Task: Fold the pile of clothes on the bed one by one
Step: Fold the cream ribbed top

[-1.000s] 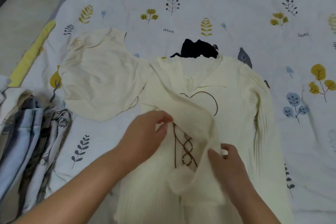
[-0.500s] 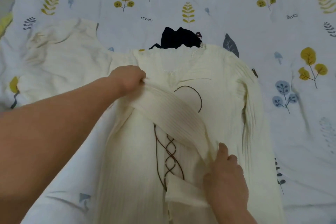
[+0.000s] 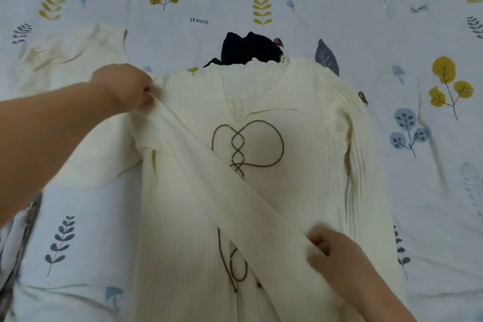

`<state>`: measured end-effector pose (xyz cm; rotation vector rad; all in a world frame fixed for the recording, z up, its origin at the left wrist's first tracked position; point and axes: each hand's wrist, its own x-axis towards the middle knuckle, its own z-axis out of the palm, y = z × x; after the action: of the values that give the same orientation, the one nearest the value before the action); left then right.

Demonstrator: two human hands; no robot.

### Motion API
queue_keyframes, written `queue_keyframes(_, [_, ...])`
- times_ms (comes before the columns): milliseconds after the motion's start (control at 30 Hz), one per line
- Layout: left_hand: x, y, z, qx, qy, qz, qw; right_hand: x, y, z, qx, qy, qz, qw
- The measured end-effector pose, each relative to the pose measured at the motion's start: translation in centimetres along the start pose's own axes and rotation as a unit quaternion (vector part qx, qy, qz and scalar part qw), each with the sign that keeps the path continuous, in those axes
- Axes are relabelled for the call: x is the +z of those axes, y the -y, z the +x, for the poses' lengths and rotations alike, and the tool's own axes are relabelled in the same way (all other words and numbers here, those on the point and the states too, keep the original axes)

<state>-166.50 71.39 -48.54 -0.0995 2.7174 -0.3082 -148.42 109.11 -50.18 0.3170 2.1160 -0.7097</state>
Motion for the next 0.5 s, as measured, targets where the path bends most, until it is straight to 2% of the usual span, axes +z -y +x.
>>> queue_keyframes(133, [1.4,-2.1,-0.7,-0.012,-0.120,-0.021,0.993,1.3,-0.2,-0.1,0.017,-0.159,-0.129,0.979])
queue_keyframes(200, [1.4,-3.6,-1.8,-0.022,-0.163,-0.071,0.984,2.2,0.0,0.1,-0.012,-0.266,-0.215,0.940])
queue_keyframes(267, [2.0,-6.5,-3.8,0.013,-0.188,-0.134,0.973,3.7,0.4,0.4,-0.073,-0.372,-0.174,0.909])
queue_keyframes(300, [2.7,-8.3,-5.3,0.041,-0.197,-0.169,0.965,4.6,0.9,0.5,-0.124,-0.396,-0.163,0.895])
queue_keyframes(400, [6.0,-13.9,-10.9,0.128,-0.136,-0.212,0.959,6.9,1.2,0.9,-0.191,-0.333,-0.220,0.897])
queue_keyframes(500, [10.0,-16.4,-13.9,0.173,-0.050,-0.169,0.969,7.7,0.4,2.0,-0.154,-0.239,-0.258,0.923])
